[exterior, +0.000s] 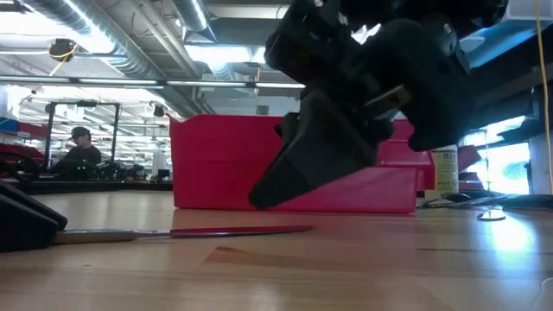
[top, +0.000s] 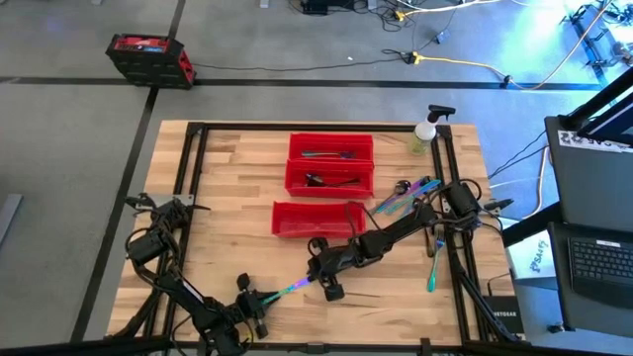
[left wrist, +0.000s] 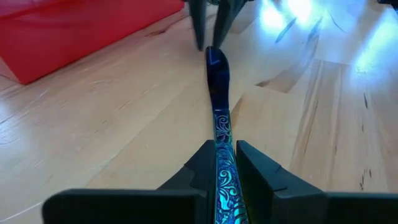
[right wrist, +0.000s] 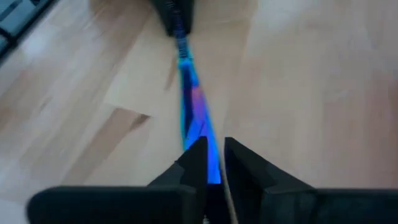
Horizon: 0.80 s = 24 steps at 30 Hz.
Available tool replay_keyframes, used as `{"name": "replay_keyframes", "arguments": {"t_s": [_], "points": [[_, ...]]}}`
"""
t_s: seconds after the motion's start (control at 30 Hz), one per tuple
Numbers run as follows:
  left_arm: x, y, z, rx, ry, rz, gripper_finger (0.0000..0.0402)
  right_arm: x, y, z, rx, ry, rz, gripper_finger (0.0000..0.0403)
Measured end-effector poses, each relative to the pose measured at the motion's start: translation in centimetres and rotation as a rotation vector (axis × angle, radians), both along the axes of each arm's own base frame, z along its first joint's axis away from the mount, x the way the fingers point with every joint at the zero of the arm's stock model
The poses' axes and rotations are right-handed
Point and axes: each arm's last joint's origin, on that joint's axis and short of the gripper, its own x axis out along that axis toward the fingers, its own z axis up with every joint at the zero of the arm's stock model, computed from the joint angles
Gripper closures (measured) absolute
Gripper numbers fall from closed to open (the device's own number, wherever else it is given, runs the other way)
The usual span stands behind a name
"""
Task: Sort silverware
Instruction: Put the purple table knife into the bottom red bin
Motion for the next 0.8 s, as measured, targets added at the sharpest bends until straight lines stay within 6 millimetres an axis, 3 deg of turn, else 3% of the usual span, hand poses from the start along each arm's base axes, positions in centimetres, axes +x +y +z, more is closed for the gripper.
{"name": "replay_keyframes", "arguments": {"t_s": [0.27,0.8], "points": [[0.5,-0.8,0.7,0.035,0.003,-0.019,0.0371,0.4,-0.9,1.3,-0.054,-0.065,-0.002,0.0294],[1.8,-2.3,2.4,0.025,0.020,-0.014,0.0372,-0.6,-1.5,9.4,-0.103,-0.315,-0.019,0.0292]]}}
